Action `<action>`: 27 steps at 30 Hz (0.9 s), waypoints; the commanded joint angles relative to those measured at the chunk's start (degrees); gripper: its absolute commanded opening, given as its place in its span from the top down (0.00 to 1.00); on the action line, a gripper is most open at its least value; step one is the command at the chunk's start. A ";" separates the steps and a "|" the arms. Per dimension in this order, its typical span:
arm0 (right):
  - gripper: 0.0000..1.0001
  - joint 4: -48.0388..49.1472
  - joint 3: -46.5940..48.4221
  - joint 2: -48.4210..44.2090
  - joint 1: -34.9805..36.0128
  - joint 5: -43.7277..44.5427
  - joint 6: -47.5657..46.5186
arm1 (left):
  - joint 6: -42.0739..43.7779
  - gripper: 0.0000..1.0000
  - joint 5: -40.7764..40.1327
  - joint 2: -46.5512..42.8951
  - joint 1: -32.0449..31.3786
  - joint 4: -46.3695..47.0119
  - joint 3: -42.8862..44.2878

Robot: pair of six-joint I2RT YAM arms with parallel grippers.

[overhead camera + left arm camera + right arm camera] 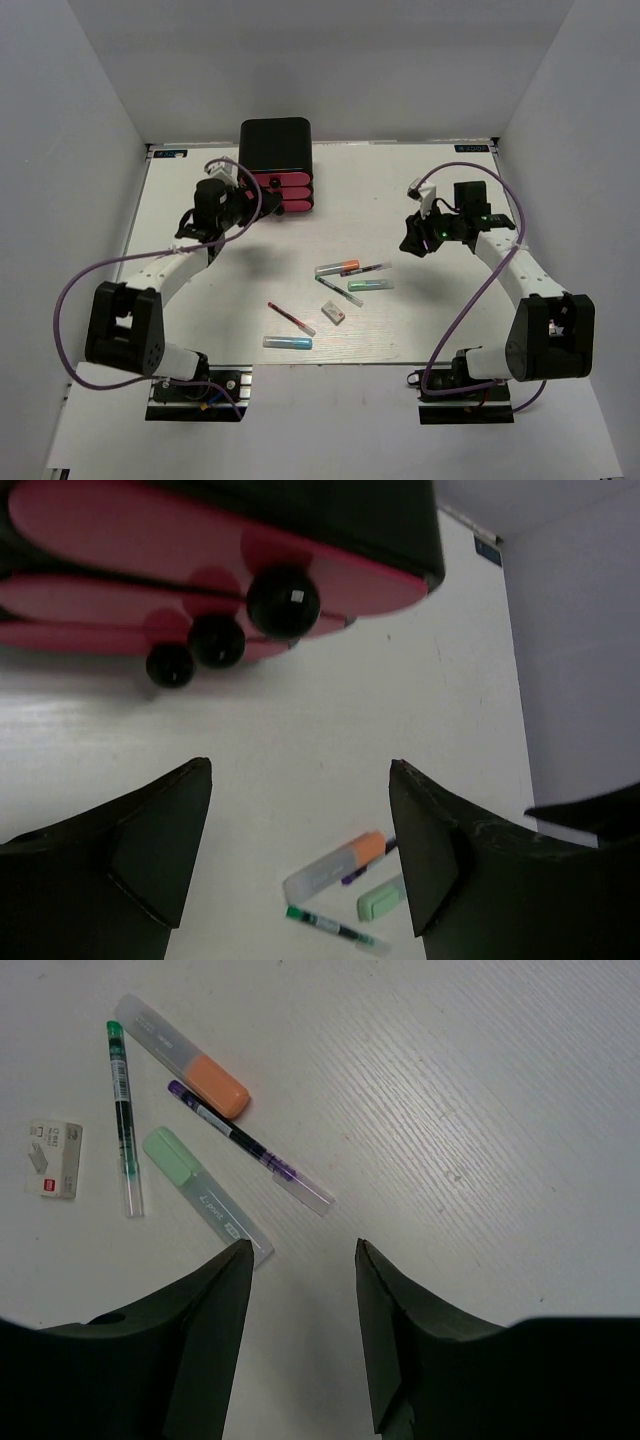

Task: Sort the stationery into containers
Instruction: Open the drawer

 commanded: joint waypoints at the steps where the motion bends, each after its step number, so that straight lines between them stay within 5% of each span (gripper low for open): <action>1: 0.48 2.46 0.72 0.71 1.31 -1.65 2.64 | 1.27 0.18 -5.88 2.98 -0.56 -3.17 8.67; 11: 0.48 4.92 0.28 0.88 2.37 0.02 4.93 | 9.09 0.21 -8.01 17.49 -1.09 -16.63 27.39; 27: 0.48 5.28 0.63 1.67 2.90 0.46 5.55 | 12.52 0.40 -9.16 21.54 -1.09 -21.12 32.24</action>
